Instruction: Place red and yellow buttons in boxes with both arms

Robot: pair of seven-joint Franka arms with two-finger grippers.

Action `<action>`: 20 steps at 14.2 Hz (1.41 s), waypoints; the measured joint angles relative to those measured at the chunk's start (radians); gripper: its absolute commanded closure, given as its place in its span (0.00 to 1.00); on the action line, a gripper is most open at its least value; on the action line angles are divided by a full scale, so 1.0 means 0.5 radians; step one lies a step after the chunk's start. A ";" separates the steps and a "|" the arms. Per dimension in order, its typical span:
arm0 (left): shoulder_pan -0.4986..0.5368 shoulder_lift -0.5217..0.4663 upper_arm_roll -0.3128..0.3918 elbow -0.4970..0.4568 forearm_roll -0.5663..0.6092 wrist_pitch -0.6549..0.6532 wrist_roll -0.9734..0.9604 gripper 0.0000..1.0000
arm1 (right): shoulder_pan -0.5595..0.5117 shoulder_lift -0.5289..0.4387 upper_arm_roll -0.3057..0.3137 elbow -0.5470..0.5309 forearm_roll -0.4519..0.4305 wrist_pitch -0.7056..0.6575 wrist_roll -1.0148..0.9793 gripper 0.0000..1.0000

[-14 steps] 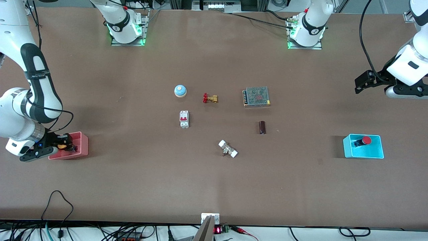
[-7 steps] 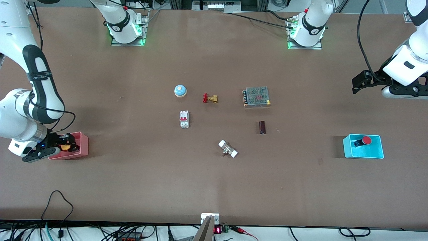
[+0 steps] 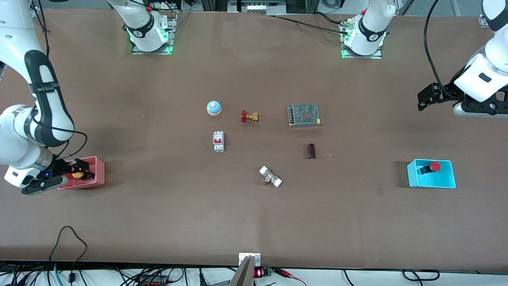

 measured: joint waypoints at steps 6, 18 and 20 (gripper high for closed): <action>0.000 0.000 0.000 0.000 0.000 -0.001 0.000 0.00 | 0.149 -0.579 0.012 0.031 0.001 -0.693 0.363 0.00; -0.001 0.000 0.000 0.000 0.000 -0.027 0.000 0.00 | 0.636 -1.131 -0.106 0.035 -0.111 -1.369 1.031 0.00; -0.001 0.000 0.000 0.000 0.000 -0.035 0.000 0.00 | 0.712 -1.131 -0.192 0.046 -0.111 -1.369 1.031 0.00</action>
